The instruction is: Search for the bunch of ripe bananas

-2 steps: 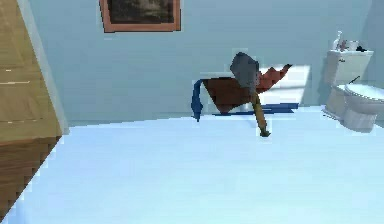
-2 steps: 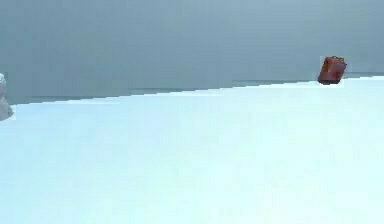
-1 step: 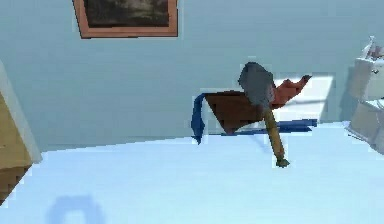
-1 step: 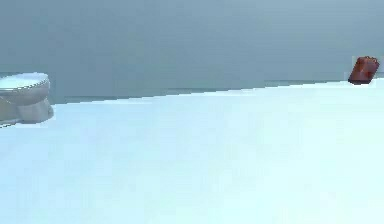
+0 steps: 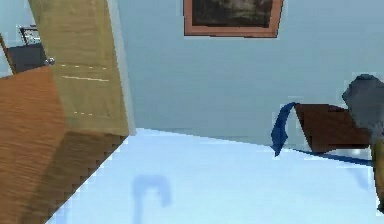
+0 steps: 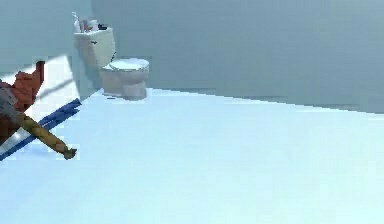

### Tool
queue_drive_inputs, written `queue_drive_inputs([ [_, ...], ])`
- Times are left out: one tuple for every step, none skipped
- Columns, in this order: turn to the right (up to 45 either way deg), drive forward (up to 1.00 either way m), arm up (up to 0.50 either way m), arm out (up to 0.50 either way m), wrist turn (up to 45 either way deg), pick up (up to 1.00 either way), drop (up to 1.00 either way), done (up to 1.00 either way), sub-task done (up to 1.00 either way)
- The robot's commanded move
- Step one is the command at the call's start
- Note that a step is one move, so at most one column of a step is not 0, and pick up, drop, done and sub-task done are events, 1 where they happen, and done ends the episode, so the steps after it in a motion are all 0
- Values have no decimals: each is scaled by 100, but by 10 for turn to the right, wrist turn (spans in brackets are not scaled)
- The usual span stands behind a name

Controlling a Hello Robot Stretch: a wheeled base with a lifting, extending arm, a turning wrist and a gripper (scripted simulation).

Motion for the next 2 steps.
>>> queue_drive_inputs([
  [0, 5, 0, 0, 0, 0, 0, 0, 0],
  [-300, 0, 0, 0, 0, 0, 0, 0, 0],
])
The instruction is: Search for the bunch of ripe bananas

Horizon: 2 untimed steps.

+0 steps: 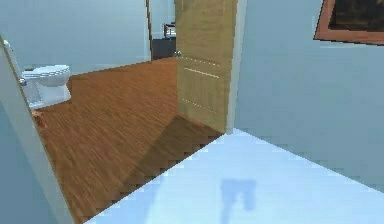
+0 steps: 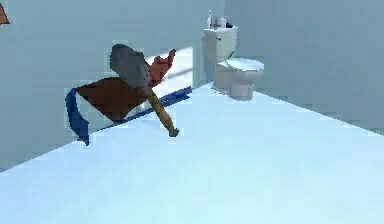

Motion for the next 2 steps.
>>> queue_drive_inputs([
  [0, 35, 0, 0, 0, 0, 0, 0, 0],
  [-150, 0, 0, 0, 0, 0, 0, 0, 0],
])
